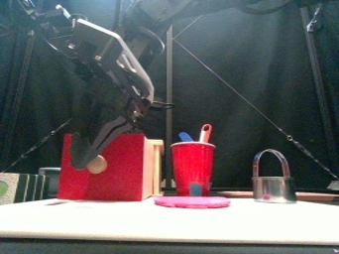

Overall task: Get the cutter from the drawer then cut the dough then place the extra dough in the bowl
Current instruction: Shut the drawer

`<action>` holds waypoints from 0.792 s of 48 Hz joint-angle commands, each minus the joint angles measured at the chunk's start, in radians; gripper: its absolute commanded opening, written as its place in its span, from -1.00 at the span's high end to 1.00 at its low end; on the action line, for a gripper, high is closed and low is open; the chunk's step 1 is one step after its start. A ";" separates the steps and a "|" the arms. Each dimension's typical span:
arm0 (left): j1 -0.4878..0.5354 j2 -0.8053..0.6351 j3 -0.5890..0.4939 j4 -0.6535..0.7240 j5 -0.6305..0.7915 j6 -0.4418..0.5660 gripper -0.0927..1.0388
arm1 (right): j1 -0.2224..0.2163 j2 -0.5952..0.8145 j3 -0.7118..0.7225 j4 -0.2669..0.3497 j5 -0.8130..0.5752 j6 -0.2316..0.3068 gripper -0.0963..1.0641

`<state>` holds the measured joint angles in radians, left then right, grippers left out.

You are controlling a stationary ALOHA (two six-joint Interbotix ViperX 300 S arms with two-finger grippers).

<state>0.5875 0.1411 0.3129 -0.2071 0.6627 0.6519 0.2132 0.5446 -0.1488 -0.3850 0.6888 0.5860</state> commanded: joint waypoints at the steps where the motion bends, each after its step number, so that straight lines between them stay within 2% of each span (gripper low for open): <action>1: 0.002 -0.006 -0.015 0.003 -0.009 -0.002 0.06 | -0.017 -0.021 -0.037 -0.014 0.011 0.002 0.45; 18: 0.002 -0.003 0.011 0.009 -0.032 0.002 0.05 | -0.055 -0.012 -0.044 -0.035 0.049 0.000 0.45; 38: 0.003 0.000 0.015 0.011 -0.046 0.006 0.06 | -0.064 -0.012 -0.046 -0.086 0.098 -0.002 0.46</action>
<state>0.5921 0.1503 0.3421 -0.1979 0.6213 0.6596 0.1657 0.5630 -0.1672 -0.4617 0.7869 0.5860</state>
